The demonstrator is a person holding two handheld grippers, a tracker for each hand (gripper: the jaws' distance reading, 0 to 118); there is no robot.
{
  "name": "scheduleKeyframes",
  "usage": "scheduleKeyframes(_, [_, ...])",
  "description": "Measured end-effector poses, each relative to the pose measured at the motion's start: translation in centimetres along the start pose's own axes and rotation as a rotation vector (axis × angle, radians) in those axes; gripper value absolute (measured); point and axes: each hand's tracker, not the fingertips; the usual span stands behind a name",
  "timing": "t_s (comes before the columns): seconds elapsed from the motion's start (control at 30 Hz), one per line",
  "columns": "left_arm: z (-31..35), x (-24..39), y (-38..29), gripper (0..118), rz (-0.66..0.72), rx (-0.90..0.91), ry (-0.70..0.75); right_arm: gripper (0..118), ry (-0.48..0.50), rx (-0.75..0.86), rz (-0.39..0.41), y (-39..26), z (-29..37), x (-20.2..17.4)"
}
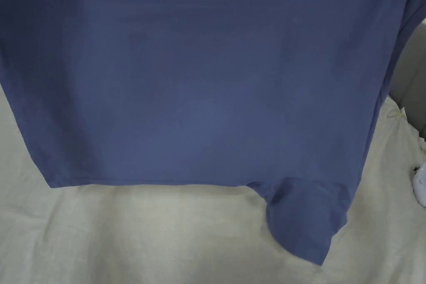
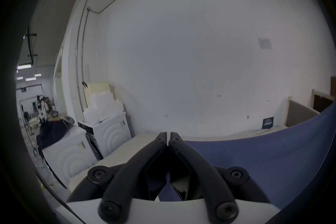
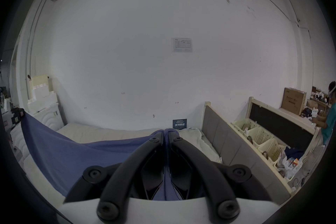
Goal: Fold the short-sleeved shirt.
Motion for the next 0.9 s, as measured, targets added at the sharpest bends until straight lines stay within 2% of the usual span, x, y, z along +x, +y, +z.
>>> scheduleKeyframes(0.07, [-2.2, 0.8, 0.6, 0, -0.003, -0.016, 0.012, 3, -0.024, 0.008, 0.026, 1.3, -2.0, -1.1])
scheduleKeyframes(0.23, [-7.3, 2.9, 1.7, 0, 0.062, -0.006, 0.069, 3, -0.024, 0.024, -0.014, 4.4, -7.8, -2.0])
scheduleKeyframes(0.37, [-11.6, 5.3, 2.7, 0, 0.019, 0.027, 0.116, 3, -0.057, 0.053, 0.028, 6.2, -12.1, -3.5])
scheduleKeyframes(0.47, [-14.1, 6.6, 3.0, 0, 0.107, 0.064, 0.140, 3, -0.064, 0.088, 0.038, 6.6, -14.7, -4.1])
scheduleKeyframes(0.53, [-15.5, 7.5, 2.6, 0, 0.111, 0.071, 0.137, 3, -0.084, 0.132, 0.032, 6.4, -16.2, -4.3])
scheduleKeyframes(0.67, [-17.9, 9.9, 0.5, 0, 0.103, 0.086, 0.149, 3, -0.084, 0.123, 0.010, 4.9, -19.0, -4.0])
scheduleKeyframes(0.8, [-20.0, 12.4, -3.3, 0, 0.107, 0.027, 0.107, 3, -0.096, 0.046, 0.024, 0.8, -21.7, -3.3])
scheduleKeyframes(0.9, [-21.2, 14.8, -7.6, 0, 0.042, -0.028, 0.076, 3, -0.094, -0.030, 0.013, -3.3, -24.3, -1.6])
